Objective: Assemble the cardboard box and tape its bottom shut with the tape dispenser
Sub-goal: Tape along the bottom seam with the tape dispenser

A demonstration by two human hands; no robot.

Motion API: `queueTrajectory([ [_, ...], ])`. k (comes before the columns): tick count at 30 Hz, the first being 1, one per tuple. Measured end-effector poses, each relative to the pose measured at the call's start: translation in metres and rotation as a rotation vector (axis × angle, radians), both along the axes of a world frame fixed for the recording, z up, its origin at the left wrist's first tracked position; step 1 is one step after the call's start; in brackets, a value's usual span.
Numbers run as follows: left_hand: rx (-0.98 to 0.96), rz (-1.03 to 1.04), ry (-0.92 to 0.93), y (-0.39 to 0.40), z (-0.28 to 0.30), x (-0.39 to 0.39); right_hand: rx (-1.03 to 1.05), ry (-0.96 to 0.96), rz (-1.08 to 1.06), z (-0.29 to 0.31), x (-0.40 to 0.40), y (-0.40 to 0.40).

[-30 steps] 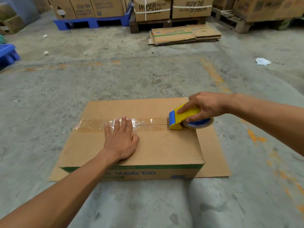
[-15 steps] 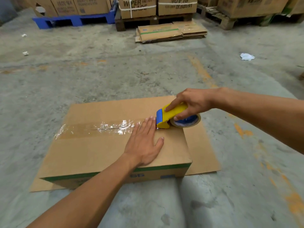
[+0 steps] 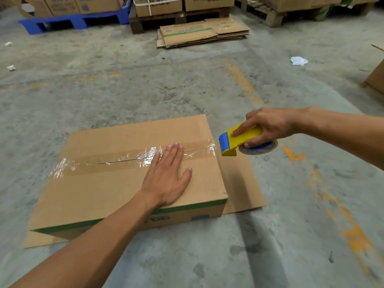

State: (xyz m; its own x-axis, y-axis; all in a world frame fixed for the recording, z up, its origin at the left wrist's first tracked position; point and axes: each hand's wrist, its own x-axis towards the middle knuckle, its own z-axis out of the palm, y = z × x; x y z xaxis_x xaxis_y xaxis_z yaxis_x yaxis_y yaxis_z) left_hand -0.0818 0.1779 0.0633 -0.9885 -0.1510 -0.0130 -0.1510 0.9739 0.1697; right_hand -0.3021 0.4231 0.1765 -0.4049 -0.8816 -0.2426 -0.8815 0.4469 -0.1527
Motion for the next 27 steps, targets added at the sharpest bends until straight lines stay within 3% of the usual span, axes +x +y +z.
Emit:
queueTrajectory([
  [8, 0.0, 0.0, -0.039, 0.003, 0.003, 0.0, 0.124, 0.118, 0.007, 0.01, 0.025, -0.035],
  [12, 0.003, 0.002, -0.054, 0.001, 0.006, 0.0, 0.414, 0.358, 0.111, -0.004, 0.045, -0.029],
  [14, 0.001, -0.009, -0.046, 0.002, 0.006, -0.001, 0.506, 0.272, 0.011, -0.032, 0.054, -0.002],
  [18, -0.03, 0.001, -0.085, 0.01, 0.009, -0.008, 0.367, 0.117, -0.198, -0.057, 0.063, 0.03],
  [23, -0.101, -0.19, -0.138, 0.051, 0.024, -0.037, 0.152, 0.084, -0.375, -0.058, 0.054, 0.022],
  [27, -0.228, -0.135, -0.197, 0.079, 0.03, -0.068, 0.07, 0.065, -0.437, -0.053, 0.047, 0.018],
])
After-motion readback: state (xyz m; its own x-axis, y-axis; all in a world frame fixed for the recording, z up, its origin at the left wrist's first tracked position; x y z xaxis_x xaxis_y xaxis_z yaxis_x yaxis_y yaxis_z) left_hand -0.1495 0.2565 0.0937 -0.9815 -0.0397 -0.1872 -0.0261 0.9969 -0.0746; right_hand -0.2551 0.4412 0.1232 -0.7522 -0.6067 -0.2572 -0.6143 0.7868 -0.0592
